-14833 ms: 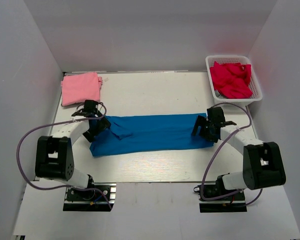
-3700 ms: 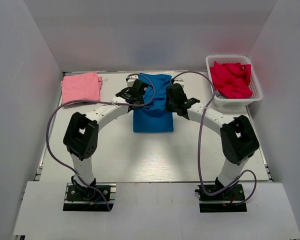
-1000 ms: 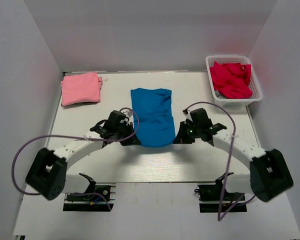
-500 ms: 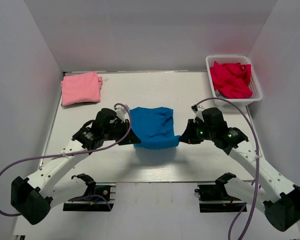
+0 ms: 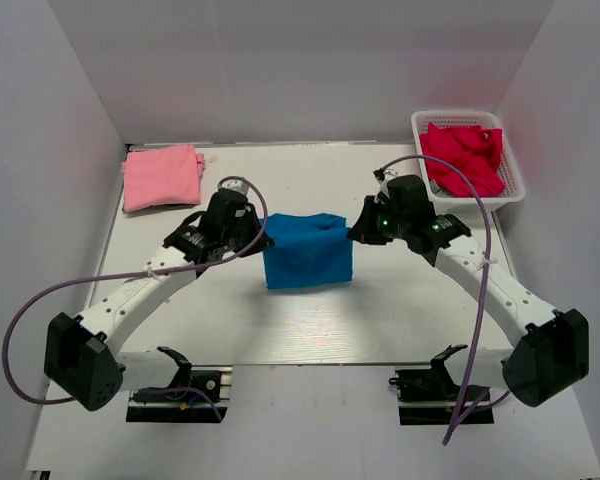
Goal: Fold and stack the t-shirts
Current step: Fold the long partially folded tshirt into a neat square
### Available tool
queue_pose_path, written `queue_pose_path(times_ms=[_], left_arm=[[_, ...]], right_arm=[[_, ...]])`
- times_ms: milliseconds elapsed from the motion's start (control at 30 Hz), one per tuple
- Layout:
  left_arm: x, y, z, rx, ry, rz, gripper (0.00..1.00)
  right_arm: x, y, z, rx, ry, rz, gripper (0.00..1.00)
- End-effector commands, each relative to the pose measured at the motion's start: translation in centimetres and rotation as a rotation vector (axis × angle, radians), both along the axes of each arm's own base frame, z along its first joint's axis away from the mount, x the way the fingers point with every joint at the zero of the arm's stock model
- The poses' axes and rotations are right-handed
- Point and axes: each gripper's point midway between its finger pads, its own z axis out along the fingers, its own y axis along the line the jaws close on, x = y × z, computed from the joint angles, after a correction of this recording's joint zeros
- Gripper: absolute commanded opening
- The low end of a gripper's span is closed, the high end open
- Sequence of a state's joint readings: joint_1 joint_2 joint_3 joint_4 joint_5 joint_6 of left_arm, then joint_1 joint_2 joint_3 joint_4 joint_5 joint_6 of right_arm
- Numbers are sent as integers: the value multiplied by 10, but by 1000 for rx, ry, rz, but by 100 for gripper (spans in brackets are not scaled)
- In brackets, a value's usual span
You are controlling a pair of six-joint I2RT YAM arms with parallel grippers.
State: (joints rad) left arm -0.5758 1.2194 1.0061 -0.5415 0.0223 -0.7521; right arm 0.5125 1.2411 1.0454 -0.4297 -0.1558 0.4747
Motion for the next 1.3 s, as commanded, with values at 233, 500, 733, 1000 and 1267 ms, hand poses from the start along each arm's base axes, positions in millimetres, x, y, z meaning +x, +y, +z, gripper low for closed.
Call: queue_pose_path(times_ms=[233, 500, 733, 1000, 1267], left_arm=[[61, 17, 7, 89, -43, 163, 0], [88, 30, -14, 141, -1, 218, 0], [116, 28, -47, 169, 33, 242, 0], [153, 28, -70, 252, 73, 261, 8], [169, 35, -44, 275, 37, 296, 100]], right_arm=[[73, -1, 12, -22, -75, -72, 0], [107, 8, -10, -25, -38, -40, 0], [134, 11, -37, -37, 15, -45, 0], [165, 16, -58, -59, 63, -70, 0], [174, 16, -44, -81, 50, -57, 90]])
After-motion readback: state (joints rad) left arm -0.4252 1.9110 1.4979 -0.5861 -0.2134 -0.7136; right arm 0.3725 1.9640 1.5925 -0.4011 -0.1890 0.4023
